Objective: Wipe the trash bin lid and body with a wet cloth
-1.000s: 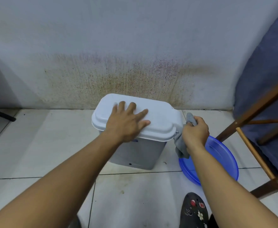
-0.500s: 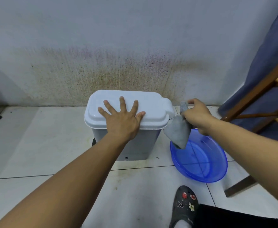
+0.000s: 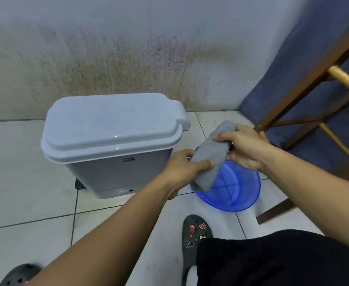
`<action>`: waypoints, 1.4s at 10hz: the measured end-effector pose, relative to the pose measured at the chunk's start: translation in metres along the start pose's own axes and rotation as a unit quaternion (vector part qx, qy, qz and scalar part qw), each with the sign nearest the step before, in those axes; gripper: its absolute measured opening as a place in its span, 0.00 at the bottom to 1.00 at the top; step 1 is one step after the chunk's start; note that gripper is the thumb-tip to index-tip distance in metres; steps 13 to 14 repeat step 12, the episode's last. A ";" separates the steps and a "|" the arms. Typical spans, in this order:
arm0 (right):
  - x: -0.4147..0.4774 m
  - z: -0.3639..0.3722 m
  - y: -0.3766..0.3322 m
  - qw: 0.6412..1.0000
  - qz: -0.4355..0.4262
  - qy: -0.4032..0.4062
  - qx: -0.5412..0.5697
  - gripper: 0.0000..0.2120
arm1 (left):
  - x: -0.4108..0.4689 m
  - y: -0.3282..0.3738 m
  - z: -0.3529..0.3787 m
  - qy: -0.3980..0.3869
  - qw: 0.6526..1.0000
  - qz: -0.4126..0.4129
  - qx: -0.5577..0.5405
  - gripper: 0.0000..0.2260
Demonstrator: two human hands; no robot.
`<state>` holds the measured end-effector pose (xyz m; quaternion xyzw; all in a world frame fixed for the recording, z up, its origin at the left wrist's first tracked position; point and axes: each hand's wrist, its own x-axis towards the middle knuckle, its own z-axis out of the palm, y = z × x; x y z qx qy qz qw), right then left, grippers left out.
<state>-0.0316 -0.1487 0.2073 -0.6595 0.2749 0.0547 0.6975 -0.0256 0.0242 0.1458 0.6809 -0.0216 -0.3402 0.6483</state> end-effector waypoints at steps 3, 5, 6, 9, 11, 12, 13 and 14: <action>0.058 -0.050 0.122 0.997 0.070 0.023 -0.016 0.14 | 0.060 -0.092 0.009 0.041 0.978 -0.106 -0.174 0.15; 0.090 -0.064 0.192 0.989 0.083 0.068 -0.101 0.11 | 0.085 -0.138 0.017 0.082 0.980 -0.158 -0.091 0.14; 0.095 -0.058 0.222 0.969 0.091 0.093 -0.211 0.12 | 0.093 -0.153 0.016 0.099 0.980 -0.171 -0.028 0.11; 0.098 -0.057 0.241 0.972 0.076 0.119 -0.190 0.12 | 0.100 -0.163 0.020 0.101 0.983 -0.154 -0.025 0.15; 0.086 -0.054 0.235 0.975 0.086 0.115 -0.170 0.13 | 0.093 -0.148 0.019 0.102 0.980 -0.169 -0.014 0.25; 0.074 -0.056 0.220 0.960 0.065 0.187 -0.197 0.13 | 0.079 -0.139 0.016 0.137 0.971 -0.195 0.007 0.25; 0.074 -0.056 0.220 0.960 0.065 0.187 -0.197 0.13 | 0.079 -0.139 0.016 0.137 0.971 -0.195 0.007 0.25; 0.074 -0.056 0.220 0.960 0.065 0.187 -0.197 0.13 | 0.079 -0.139 0.016 0.137 0.971 -0.195 0.007 0.25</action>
